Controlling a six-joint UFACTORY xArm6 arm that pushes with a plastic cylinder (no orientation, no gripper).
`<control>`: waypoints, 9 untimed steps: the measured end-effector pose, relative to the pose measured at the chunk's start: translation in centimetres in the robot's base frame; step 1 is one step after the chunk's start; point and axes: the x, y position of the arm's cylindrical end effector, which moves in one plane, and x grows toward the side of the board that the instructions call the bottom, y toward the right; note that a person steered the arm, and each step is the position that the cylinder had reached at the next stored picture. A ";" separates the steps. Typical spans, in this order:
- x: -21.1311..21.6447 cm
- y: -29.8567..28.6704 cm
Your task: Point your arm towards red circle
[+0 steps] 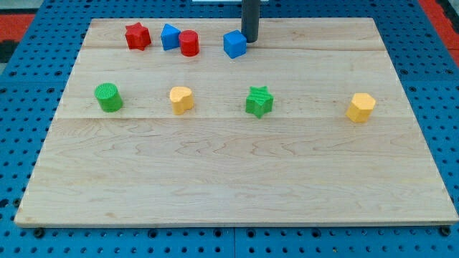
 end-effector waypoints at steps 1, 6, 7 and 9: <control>0.0 0.0; 7.8 2.7; 7.8 0.5; 6.8 -8.3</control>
